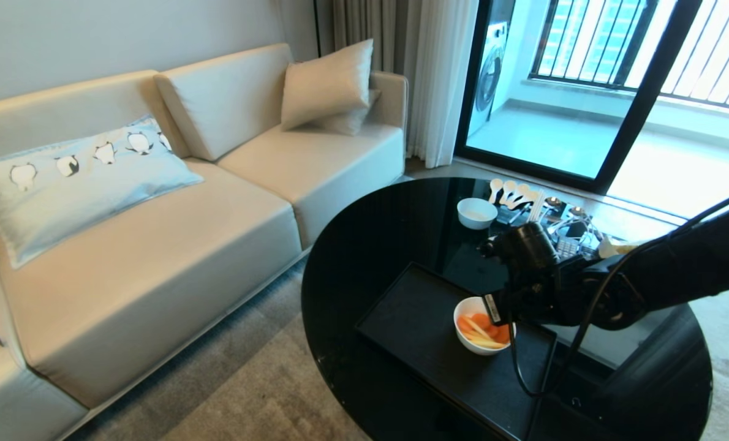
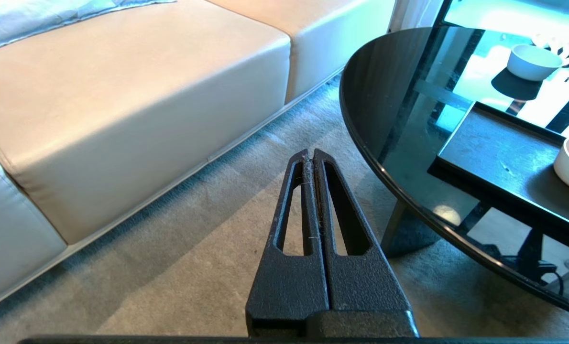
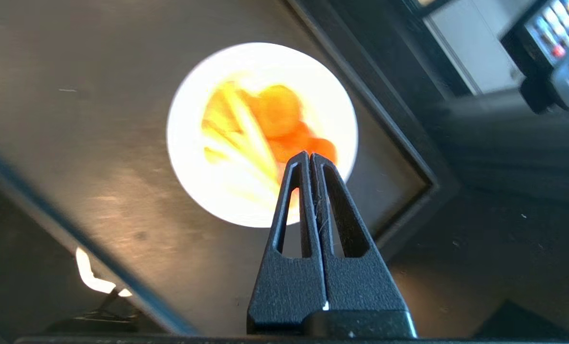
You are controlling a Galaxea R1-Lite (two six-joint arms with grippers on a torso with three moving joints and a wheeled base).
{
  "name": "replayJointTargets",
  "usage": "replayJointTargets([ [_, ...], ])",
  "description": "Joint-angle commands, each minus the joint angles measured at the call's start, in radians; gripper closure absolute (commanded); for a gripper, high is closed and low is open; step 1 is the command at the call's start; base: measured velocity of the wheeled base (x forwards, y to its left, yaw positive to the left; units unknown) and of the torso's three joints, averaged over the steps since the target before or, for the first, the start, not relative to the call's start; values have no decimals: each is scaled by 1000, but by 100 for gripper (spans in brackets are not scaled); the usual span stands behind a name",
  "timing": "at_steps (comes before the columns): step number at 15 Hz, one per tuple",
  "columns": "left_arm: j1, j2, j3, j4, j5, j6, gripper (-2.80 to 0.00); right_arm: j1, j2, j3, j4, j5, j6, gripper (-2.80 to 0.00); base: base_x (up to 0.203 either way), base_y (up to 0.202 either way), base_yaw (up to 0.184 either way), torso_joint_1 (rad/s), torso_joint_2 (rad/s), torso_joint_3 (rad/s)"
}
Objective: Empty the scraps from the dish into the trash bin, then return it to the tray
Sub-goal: Pick up the bowl with leftover food
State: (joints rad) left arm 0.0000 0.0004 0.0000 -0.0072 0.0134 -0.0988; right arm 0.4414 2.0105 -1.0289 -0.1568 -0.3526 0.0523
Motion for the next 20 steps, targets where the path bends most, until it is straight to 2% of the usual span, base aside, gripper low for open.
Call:
replayJointTargets([
  [1,0,0,0,0,0,-1,0,-29,30,0,10,-1,-3,0,0,0,0,0,0,0],
  [2,0,0,0,0,0,-1,0,-34,46,0,11,1,-1,0,0,0,0,0,0,0],
  [3,0,0,0,0,0,-1,0,-39,59,-2,11,1,0,-280,0,0,0,0,0,0],
  [20,0,0,0,0,0,-1,0,-130,270,-162,7,3,5,-280,0,0,0,0,0,0],
])
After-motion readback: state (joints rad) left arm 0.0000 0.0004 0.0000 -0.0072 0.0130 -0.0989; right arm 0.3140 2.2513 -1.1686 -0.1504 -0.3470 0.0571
